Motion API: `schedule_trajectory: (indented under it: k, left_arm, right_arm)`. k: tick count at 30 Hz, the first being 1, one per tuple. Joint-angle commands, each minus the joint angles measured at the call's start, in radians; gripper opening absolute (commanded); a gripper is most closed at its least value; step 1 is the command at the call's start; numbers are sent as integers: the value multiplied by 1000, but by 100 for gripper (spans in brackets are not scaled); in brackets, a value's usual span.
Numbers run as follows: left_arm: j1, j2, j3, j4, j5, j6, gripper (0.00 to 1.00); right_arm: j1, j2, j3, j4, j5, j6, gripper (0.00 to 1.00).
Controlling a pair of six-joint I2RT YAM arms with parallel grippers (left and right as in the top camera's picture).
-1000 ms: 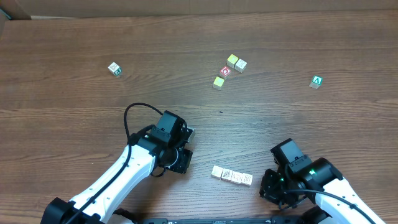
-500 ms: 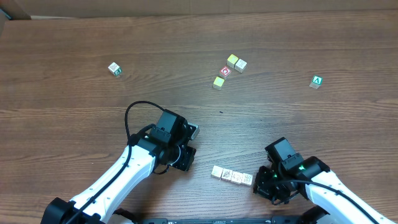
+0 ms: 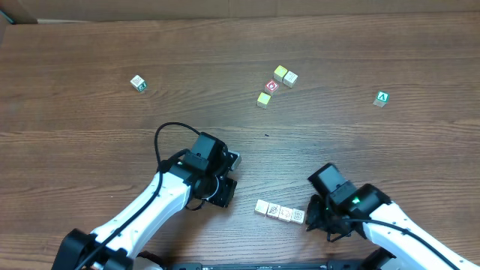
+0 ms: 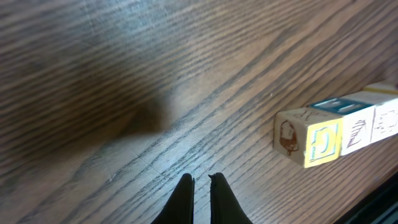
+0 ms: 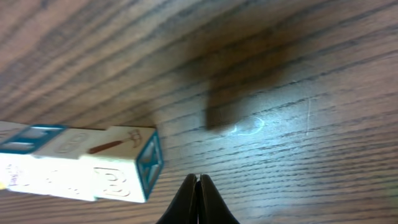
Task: Flip 4 blocks
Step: 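Push the row ends inward with both grippers to tighten the line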
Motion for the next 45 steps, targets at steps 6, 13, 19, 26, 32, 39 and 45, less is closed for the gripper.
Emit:
schedule_trajectory:
  k: [6,13,19,26,32,39,45]
  left_arm:
    - [-35,101,-6,37,19,38,4]
    - [-37,101,-5,51,21,38,4]
    - [-55,101,-5,52,23,39,4]
    - [-79,101,-5,60,23,39,4]
    - [-103,101,-5,81,23,38,4]
    - [-129,101,-5,92,18,22,4]
    - [-129,101,-5,113,18,-28,4]
  right_arm:
    - [117,93,19,23,84,121,4]
    - [120,126,19,50,77,154,4]
    - [120,126,19,103,61,154,4]
    - [121,126,19,132,46,146,4]
    - [121,126,19,145,38,146,4]
    - [121,126,19,151,27,143,4]
    - [121,126,19,155,18,143,4]
